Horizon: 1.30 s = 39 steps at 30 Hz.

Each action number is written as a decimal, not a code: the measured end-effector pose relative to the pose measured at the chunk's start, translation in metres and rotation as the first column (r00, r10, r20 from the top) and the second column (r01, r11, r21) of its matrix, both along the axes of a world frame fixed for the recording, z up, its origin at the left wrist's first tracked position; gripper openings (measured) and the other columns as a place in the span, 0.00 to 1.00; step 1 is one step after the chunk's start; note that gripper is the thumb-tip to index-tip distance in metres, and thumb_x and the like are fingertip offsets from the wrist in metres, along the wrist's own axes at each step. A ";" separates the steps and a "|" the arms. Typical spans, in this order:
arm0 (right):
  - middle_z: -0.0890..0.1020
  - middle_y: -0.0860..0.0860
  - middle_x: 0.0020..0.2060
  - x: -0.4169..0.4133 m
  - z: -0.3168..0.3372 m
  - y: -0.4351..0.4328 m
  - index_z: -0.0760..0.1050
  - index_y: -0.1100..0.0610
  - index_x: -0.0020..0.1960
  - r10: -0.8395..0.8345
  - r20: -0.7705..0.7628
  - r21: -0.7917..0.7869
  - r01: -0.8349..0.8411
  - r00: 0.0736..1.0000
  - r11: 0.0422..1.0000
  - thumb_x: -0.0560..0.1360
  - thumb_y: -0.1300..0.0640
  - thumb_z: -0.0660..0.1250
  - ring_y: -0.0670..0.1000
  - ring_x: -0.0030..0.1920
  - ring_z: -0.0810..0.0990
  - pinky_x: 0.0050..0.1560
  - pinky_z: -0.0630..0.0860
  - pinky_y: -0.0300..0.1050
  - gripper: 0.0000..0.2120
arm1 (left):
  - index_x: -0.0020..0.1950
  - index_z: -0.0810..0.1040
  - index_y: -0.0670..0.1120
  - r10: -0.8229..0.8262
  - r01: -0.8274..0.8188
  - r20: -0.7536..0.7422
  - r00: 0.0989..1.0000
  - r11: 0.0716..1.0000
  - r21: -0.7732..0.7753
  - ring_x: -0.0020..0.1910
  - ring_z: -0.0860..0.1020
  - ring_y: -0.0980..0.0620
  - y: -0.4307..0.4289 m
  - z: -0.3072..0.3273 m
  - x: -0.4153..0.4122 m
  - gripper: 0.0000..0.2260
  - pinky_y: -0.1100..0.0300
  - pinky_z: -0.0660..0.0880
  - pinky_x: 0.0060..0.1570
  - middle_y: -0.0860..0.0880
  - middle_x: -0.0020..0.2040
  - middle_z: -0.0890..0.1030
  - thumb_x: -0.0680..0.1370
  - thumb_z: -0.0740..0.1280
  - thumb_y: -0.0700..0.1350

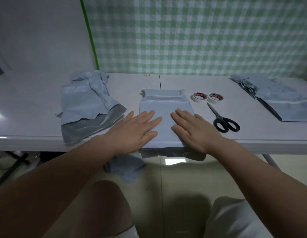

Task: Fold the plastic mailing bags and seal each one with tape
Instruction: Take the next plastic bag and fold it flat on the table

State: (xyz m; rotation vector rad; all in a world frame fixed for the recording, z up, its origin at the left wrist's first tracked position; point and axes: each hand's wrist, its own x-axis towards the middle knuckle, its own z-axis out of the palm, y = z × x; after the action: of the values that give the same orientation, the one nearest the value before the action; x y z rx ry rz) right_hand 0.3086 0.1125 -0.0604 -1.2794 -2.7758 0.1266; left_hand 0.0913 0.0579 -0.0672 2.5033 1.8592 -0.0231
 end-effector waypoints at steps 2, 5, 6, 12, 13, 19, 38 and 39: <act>0.56 0.49 0.77 0.009 -0.002 -0.007 0.52 0.52 0.77 0.036 -0.016 0.040 -0.035 0.999 0.999 0.79 0.41 0.39 0.48 0.75 0.53 0.72 0.49 0.44 0.30 | 0.77 0.44 0.58 -0.064 0.063 0.015 0.998 0.997 0.046 0.77 0.46 0.54 -0.008 -0.001 -0.005 0.25 0.60 0.39 0.72 0.53 0.79 0.46 0.80 0.40 0.59; 0.60 0.49 0.76 0.024 -0.010 -0.013 0.57 0.51 0.76 0.093 -0.049 0.127 -0.086 0.994 0.988 0.76 0.39 0.37 0.49 0.75 0.57 0.72 0.51 0.43 0.33 | 0.76 0.44 0.56 -0.151 0.148 0.013 0.989 0.984 0.103 0.77 0.49 0.54 -0.018 -0.004 -0.010 0.28 0.64 0.39 0.70 0.52 0.79 0.49 0.76 0.37 0.62; 0.62 0.50 0.75 0.028 -0.012 -0.015 0.59 0.52 0.76 0.110 -0.052 0.164 -0.100 0.993 0.981 0.77 0.40 0.39 0.50 0.75 0.59 0.72 0.53 0.44 0.32 | 0.76 0.43 0.56 -0.162 0.161 0.000 0.987 0.982 0.101 0.77 0.48 0.55 -0.020 -0.006 -0.013 0.29 0.65 0.39 0.70 0.53 0.79 0.48 0.76 0.37 0.63; 0.66 0.54 0.73 0.052 -0.022 -0.014 0.61 0.54 0.74 0.166 0.075 0.290 -0.180 0.983 0.940 0.75 0.34 0.55 0.55 0.72 0.66 0.70 0.57 0.50 0.35 | 0.77 0.43 0.52 -0.226 0.236 -0.088 0.970 0.963 0.132 0.77 0.55 0.46 -0.025 -0.009 -0.025 0.36 0.55 0.45 0.72 0.45 0.78 0.52 0.72 0.55 0.50; 0.66 0.55 0.72 0.056 -0.024 -0.014 0.61 0.55 0.74 0.177 0.106 0.306 -0.201 0.979 0.930 0.72 0.35 0.61 0.55 0.71 0.67 0.70 0.57 0.51 0.38 | 0.76 0.40 0.53 -0.221 0.233 -0.106 0.970 0.965 0.118 0.77 0.54 0.46 -0.025 -0.010 -0.025 0.39 0.55 0.44 0.72 0.45 0.78 0.51 0.71 0.59 0.47; 0.68 0.59 0.70 0.063 -0.028 -0.010 0.60 0.57 0.74 0.219 0.137 0.374 -0.255 0.966 0.892 0.59 0.65 0.79 0.60 0.69 0.70 0.68 0.66 0.55 0.49 | 0.77 0.52 0.51 -0.207 0.242 -0.158 0.965 0.939 0.243 0.72 0.66 0.43 -0.024 -0.018 -0.026 0.44 0.49 0.60 0.68 0.43 0.75 0.62 0.67 0.73 0.45; 0.84 0.49 0.38 0.047 0.002 -0.016 0.82 0.55 0.44 -0.186 -0.736 -0.276 -0.039 0.651 0.960 0.68 0.69 0.71 0.36 0.40 0.80 0.42 0.73 0.27 0.11 | 0.37 0.81 0.42 -0.028 -0.162 0.782 0.622 0.973 0.164 0.34 0.75 0.58 -0.028 -0.002 0.005 0.05 0.59 0.71 0.36 0.49 0.34 0.80 0.72 0.69 0.41; 0.83 0.49 0.36 0.042 0.003 -0.014 0.82 0.56 0.42 -0.239 -0.756 -0.306 -0.006 0.610 0.952 0.69 0.70 0.69 0.38 0.37 0.79 0.39 0.74 0.30 0.10 | 0.34 0.79 0.45 0.032 -0.242 0.829 0.559 0.962 0.126 0.32 0.72 0.59 -0.024 0.003 0.009 0.08 0.60 0.69 0.35 0.51 0.32 0.77 0.73 0.70 0.37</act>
State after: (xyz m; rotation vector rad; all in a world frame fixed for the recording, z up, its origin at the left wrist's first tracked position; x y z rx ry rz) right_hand 0.3510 0.0981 -0.0574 -1.0682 -1.9233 0.8784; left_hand 0.0998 0.0335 -0.0646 1.8517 1.6255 1.2145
